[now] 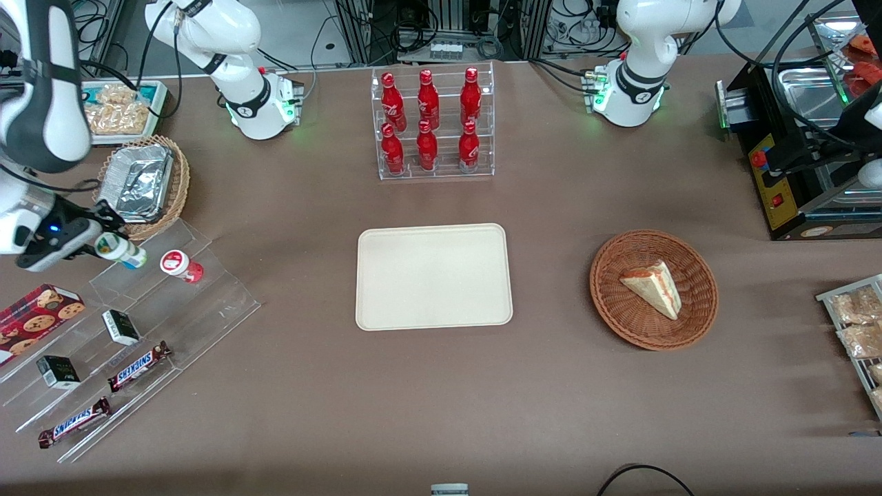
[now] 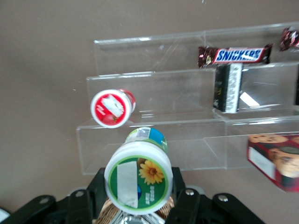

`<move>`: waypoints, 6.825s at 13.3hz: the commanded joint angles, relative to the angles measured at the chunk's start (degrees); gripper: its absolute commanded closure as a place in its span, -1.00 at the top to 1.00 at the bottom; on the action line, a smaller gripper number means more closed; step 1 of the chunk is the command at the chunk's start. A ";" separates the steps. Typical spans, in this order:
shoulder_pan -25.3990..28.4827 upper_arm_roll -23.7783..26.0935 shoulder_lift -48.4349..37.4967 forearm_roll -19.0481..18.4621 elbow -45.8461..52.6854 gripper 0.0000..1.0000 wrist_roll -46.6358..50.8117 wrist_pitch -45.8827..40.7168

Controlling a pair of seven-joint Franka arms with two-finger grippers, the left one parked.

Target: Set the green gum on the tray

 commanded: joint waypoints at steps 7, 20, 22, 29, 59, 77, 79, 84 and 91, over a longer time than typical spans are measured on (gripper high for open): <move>17.79 0.79 0.22 -0.74 25.39 -1.00 19.95 -23.76; 42.57 3.60 8.37 6.38 27.32 -1.00 72.52 -19.66; 46.08 3.60 11.01 6.38 27.32 -1.00 78.31 -16.23; 54.45 3.52 22.52 5.42 27.06 -1.00 94.50 -2.78; 61.39 3.43 36.60 -0.47 16.16 -1.00 107.70 26.42; 48.58 3.43 16.49 8.03 16.25 0.98 89.98 3.51; 43.49 3.34 12.80 8.84 16.25 0.98 83.74 -3.34; 30.05 3.08 5.77 7.79 16.16 0.98 70.99 -18.91; 14.75 2.81 1.89 4.19 17.39 0.98 55.87 -25.26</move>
